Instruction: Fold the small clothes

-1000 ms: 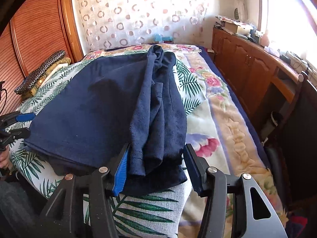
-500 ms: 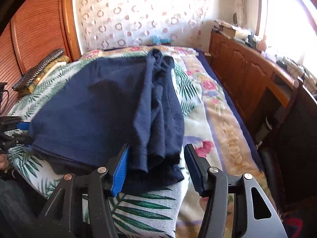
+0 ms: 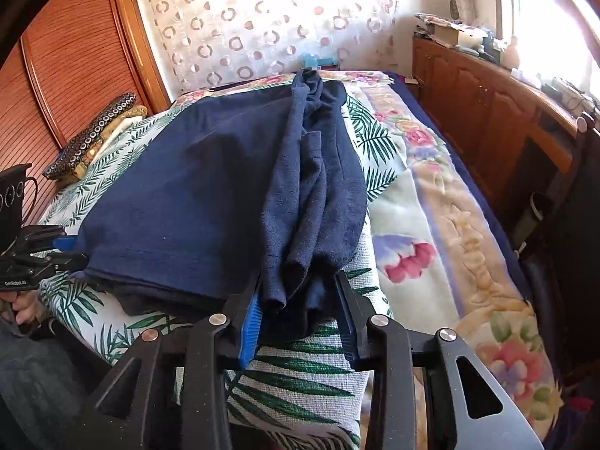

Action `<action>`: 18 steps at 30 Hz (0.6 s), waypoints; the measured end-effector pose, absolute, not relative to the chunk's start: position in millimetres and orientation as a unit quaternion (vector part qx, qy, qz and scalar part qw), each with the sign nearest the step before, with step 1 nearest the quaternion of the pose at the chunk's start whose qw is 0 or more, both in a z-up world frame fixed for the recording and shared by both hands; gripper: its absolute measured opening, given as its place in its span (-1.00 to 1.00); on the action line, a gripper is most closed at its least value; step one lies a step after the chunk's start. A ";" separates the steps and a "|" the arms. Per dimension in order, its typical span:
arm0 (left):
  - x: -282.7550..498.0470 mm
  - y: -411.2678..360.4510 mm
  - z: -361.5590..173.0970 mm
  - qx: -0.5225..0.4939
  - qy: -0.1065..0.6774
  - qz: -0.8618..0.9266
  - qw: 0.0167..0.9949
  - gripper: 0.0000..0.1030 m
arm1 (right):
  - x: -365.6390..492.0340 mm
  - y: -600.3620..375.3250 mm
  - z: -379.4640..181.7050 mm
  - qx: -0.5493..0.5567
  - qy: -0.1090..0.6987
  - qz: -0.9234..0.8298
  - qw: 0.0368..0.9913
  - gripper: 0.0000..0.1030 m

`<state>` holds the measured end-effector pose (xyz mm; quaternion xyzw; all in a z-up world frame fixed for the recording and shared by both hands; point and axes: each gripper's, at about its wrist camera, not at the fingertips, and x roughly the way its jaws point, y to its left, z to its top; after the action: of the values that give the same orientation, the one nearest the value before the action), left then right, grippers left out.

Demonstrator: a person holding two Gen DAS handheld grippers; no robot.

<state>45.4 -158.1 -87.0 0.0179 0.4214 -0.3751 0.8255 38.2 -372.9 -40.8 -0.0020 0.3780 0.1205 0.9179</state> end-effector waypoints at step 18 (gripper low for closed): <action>55.1 -136.3 -34.1 -0.038 0.344 -0.379 0.858 -0.73 | 24.4 -388.7 3.6 0.059 0.274 0.172 0.945 -0.72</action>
<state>55.1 -136.3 -34.1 -0.0381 0.3444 -0.3791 0.8580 24.4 -388.7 3.6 0.0591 0.2735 0.1716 0.9446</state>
